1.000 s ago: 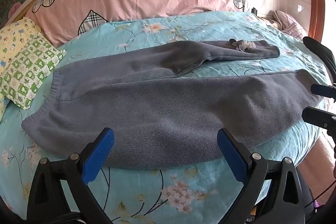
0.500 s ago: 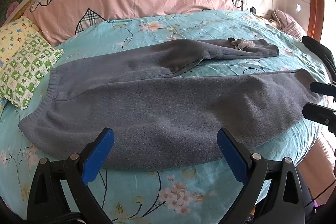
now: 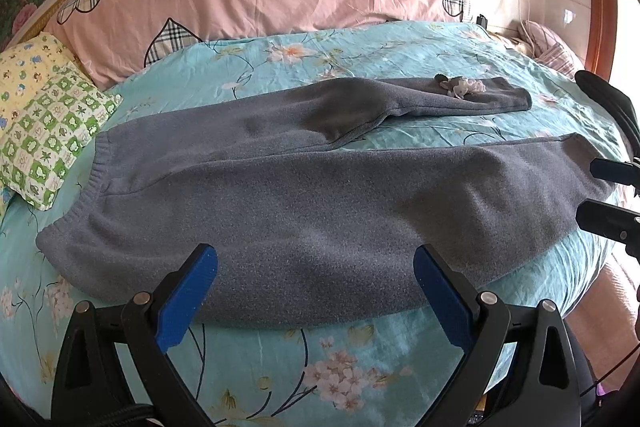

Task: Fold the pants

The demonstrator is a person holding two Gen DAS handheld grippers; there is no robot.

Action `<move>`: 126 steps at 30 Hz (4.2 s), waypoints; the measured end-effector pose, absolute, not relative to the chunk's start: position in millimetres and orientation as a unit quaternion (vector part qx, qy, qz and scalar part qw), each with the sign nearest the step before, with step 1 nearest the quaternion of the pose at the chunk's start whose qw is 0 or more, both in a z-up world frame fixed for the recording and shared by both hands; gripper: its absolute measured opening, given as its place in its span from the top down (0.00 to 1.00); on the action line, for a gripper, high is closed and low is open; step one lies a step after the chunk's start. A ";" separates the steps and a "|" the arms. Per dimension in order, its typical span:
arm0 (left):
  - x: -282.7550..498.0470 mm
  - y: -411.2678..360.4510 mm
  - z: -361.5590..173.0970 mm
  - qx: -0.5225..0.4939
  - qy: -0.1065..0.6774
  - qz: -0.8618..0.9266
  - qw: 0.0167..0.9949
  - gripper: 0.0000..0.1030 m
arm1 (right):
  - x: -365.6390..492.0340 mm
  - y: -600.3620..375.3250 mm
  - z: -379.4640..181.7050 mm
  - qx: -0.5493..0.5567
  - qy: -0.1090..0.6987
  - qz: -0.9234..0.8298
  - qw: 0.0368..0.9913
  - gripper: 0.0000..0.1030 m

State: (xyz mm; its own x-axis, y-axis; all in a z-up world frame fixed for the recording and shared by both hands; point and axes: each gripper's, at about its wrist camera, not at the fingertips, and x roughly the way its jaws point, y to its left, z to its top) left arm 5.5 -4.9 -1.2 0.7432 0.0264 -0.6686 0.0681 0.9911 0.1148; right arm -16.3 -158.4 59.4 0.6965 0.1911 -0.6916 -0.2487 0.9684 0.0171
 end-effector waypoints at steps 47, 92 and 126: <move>30.3 -4.4 12.6 0.072 0.359 -0.047 0.929 0.04 | -5.9 -166.1 73.0 -0.023 0.357 0.123 0.925 0.00; 313.1 -30.5 27.8 0.105 0.434 -0.300 0.843 0.04 | 191.6 -294.9 70.8 0.126 0.449 0.056 0.883 0.32; 285.5 -65.8 31.6 0.186 0.491 -0.383 0.760 0.93 | 194.6 -296.3 94.5 0.130 0.433 0.143 0.880 0.82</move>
State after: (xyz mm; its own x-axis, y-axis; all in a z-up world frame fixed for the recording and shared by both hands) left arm 285.5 -65.8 31.6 0.2250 -0.3992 -0.8888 0.7642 0.6382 -0.0932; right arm 194.6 -296.3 94.5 0.5839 0.3641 -0.7256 -0.1388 0.9254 0.3527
